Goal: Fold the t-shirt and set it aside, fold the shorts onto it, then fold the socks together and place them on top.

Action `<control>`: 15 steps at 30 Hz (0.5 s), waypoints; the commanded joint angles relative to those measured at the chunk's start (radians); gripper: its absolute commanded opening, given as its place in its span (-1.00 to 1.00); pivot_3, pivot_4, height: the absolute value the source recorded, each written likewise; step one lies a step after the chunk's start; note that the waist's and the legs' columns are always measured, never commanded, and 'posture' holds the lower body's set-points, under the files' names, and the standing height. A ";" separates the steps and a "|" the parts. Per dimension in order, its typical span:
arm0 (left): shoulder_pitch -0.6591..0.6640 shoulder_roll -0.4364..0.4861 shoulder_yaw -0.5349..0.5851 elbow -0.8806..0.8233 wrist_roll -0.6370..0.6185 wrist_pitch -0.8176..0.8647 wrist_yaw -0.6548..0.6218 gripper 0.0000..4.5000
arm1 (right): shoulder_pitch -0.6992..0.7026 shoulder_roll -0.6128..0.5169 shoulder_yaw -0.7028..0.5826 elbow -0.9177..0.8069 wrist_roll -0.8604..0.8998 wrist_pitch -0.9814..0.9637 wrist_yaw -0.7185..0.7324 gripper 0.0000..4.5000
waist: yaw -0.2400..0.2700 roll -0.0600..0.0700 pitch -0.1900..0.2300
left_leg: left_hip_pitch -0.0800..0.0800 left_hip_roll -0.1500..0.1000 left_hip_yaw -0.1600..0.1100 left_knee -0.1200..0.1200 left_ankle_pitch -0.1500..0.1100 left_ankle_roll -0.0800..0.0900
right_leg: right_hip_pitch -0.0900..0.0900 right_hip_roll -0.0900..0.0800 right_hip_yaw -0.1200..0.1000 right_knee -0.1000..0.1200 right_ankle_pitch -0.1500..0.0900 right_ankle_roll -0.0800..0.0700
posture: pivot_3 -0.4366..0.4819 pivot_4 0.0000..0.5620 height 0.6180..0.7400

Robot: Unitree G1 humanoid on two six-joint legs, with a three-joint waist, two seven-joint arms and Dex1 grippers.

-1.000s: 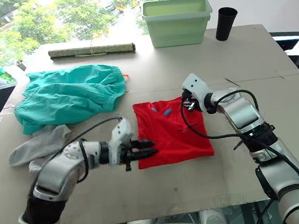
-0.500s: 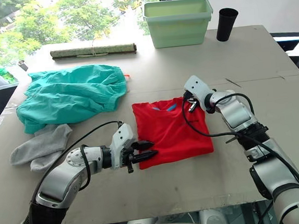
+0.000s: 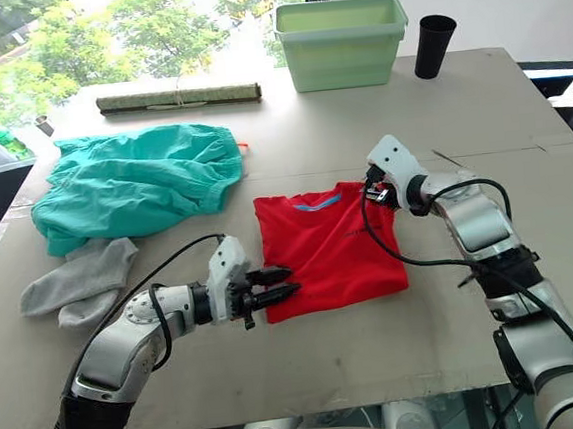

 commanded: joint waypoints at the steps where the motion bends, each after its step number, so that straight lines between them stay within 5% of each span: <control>1: -0.083 -0.065 0.151 -0.073 -0.254 0.154 0.105 -0.15 | 0.061 0.029 -0.108 -0.218 0.175 0.053 0.055 0.47 | 0.007 0.000 0.001 | 0.000 0.000 0.000 0.000 0.000 0.000 | 0.000 0.000 0.000 0.000 0.000 0.000 | -0.05 -0.47 0.85; 5: -0.217 -0.102 0.051 0.048 -0.089 0.179 0.252 -0.15 | 0.152 0.049 -0.010 -0.259 0.119 0.019 0.005 0.47 | 0.009 -0.001 0.000 | 0.000 -0.001 -0.002 0.001 0.000 0.000 | 0.002 0.000 -0.003 -0.001 0.000 0.000 | -0.05 -0.47 0.85; 9: -0.306 -0.163 -0.103 0.207 0.141 0.033 0.344 -0.15 | 0.256 0.098 0.033 -0.276 0.092 0.012 -0.078 0.47 | 0.022 -0.001 0.000 | 0.002 -0.004 -0.002 0.001 0.000 0.000 | 0.005 0.001 -0.005 -0.001 0.000 0.001 | -0.05 -0.47 0.85; 15: -0.329 -0.192 -0.098 0.379 0.290 -0.058 0.453 -0.15 | 0.391 0.072 0.039 -0.293 0.040 -0.006 -0.139 0.47 | 0.024 -0.001 -0.001 | 0.001 -0.003 -0.001 0.001 0.000 0.000 | 0.003 0.000 -0.004 -0.001 0.000 0.000 | -0.05 -0.47 0.85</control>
